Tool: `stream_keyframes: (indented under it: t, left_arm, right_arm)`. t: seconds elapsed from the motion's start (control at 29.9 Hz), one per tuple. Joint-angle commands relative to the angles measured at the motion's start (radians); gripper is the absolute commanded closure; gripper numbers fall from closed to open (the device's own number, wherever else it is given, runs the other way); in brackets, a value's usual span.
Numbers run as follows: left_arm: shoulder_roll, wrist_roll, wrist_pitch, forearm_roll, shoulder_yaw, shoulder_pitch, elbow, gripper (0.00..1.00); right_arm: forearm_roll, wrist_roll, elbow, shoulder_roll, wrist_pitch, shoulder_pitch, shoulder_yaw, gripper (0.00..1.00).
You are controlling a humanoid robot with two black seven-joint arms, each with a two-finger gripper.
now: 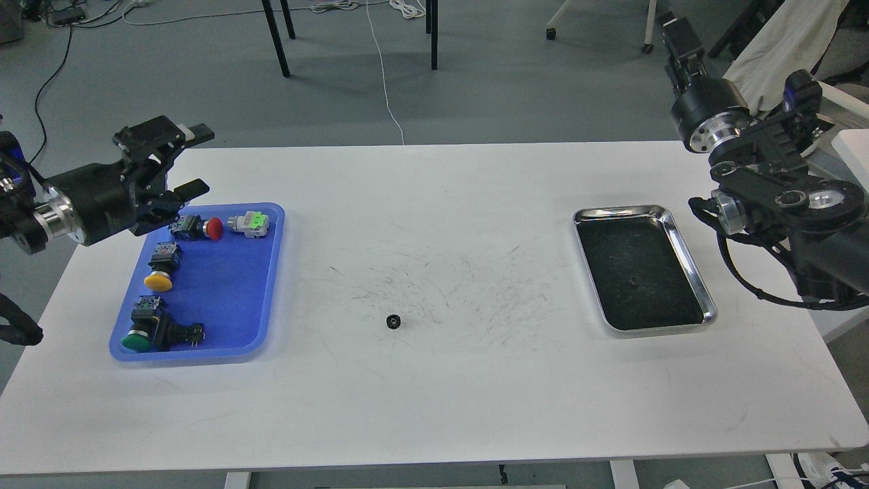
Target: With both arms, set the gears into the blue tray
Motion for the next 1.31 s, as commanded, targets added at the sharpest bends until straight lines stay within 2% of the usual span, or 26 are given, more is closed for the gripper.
stream_keyframes:
  t: [0.0, 0.3, 0.47, 0.74, 0.8, 0.87, 0.9, 0.97, 1.04, 1.1, 1.17, 1.27]
  left_arm:
    - [0.015, -0.002, 0.130, 0.175, 0.008, 0.002, -0.114, 0.01]
    - [0.035, -0.021, 0.140, 0.430, 0.034, 0.001, -0.255, 0.02]
    - [0.032, -0.037, 0.135, 0.584, 0.049, -0.002, -0.267, 0.02]
    - [0.006, -0.051, 0.154, 1.021, 0.069, 0.007, -0.270, 0.02]
    - [0.003, -0.062, 0.184, 1.127, 0.065, 0.007, -0.270, 0.02]
    - [-0.008, -0.094, 0.259, 1.175, 0.066, 0.004, -0.273, 0.02]
    - [-0.015, -0.108, 0.284, 1.178, 0.071, 0.009, -0.270, 0.02]
    - [-0.011, -0.117, 0.272, 1.161, 0.071, -0.001, -0.266, 0.02]
    - [0.003, -0.126, 0.189, 1.036, 0.022, -0.019, -0.301, 0.02]
    - [0.008, -0.108, 0.131, 0.815, -0.049, -0.043, -0.300, 0.02]
    - [0.002, -0.085, 0.122, 0.657, -0.086, -0.068, -0.232, 0.02]
    - [-0.011, -0.077, 0.111, 0.499, -0.107, -0.088, -0.200, 0.02]
  right_arm:
    - [0.068, 0.000, 0.002, -0.021, 0.024, -0.027, 0.033, 0.06]
    - [0.110, 0.000, 0.019, -0.035, 0.072, -0.099, 0.143, 0.06]
    - [0.110, 0.000, 0.019, -0.035, 0.082, -0.099, 0.145, 0.06]
    - [0.108, 0.000, 0.017, -0.035, 0.083, -0.095, 0.136, 0.06]
    - [0.108, 0.000, 0.017, -0.035, 0.083, -0.096, 0.136, 0.06]
    - [0.108, 0.000, 0.017, -0.035, 0.081, -0.099, 0.134, 0.06]
    - [0.108, 0.000, 0.017, -0.035, 0.079, -0.101, 0.134, 0.06]
    - [0.108, 0.000, 0.019, -0.036, 0.078, -0.101, 0.133, 0.06]
    - [0.108, 0.000, 0.017, -0.041, 0.078, -0.102, 0.131, 0.06]
    - [0.110, 0.000, 0.019, -0.059, 0.078, -0.107, 0.131, 0.06]
    - [0.108, 0.000, 0.019, -0.064, 0.078, -0.113, 0.131, 0.06]
    - [0.108, 0.000, 0.020, -0.064, 0.076, -0.124, 0.133, 0.06]
